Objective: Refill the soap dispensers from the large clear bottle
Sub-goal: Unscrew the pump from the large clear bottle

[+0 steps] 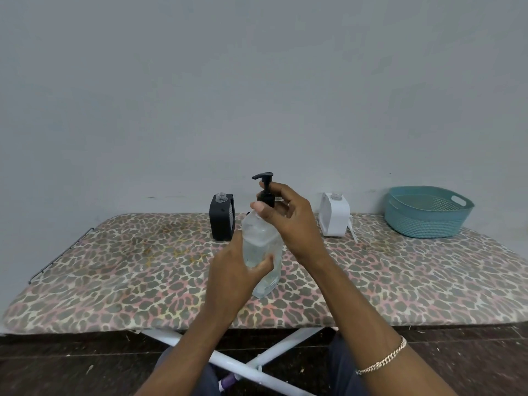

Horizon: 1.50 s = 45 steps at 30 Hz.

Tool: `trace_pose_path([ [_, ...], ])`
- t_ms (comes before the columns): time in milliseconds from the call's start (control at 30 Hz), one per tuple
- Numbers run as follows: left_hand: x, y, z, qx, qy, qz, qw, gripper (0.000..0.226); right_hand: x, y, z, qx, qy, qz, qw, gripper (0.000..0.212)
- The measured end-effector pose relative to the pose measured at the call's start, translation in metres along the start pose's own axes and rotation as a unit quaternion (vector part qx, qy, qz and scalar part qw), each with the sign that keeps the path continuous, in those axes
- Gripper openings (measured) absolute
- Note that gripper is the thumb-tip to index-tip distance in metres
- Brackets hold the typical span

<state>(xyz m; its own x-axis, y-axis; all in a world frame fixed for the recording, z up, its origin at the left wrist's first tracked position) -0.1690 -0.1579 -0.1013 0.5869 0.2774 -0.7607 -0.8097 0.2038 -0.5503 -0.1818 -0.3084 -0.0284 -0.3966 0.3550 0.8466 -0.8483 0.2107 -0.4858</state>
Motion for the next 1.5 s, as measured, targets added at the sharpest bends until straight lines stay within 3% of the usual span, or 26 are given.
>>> trace_pose_path([
  [300,0.000,-0.002,0.002,0.010,-0.010,0.019,1.000,0.060,0.018,-0.019,0.016,-0.017,-0.010,0.006,1.000,0.043],
  [600,-0.014,0.003,0.007,0.031,0.022,0.050,0.998,0.069,0.071,-0.048,0.041,-0.043,-0.003,0.078,0.996,0.039],
  [767,-0.024,0.001,0.019,0.037,0.037,0.062,0.997,0.098,0.111,-0.066,0.054,-0.058,-0.001,0.127,0.990,0.040],
  [867,-0.034,-0.010,0.033,-0.011,0.020,0.043,0.999,0.119,0.135,-0.074,0.058,-0.070,0.003,0.158,0.985,0.042],
  [933,-0.048,-0.018,0.045,-0.043,0.005,0.021,0.999,0.120,0.151,-0.077,0.057,-0.074,0.006,0.175,0.982,0.041],
  [1167,-0.093,-0.037,0.088,-0.080,0.018,-0.057,0.995,0.092,0.189,-0.077,0.031,-0.071,-0.004,0.207,0.976,0.038],
  [1500,-0.074,-0.030,0.129,-0.127,0.006,-0.007,0.992,0.023,0.162,-0.073,-0.055,0.011,0.009,0.127,0.992,0.029],
])
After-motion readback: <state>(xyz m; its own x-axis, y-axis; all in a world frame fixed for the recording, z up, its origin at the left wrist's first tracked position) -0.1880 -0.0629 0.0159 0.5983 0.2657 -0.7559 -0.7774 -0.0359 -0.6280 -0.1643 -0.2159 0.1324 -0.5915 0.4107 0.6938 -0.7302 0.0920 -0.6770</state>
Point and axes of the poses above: each hand's wrist, its own y-axis away from the middle knuckle, its own z-axis out of the back of the hand, x = y × z, the point moved 1 cm from there along -y, towards the middle knuckle, and after that the axes turned 13 degrees about y, right-handed, at the moved point
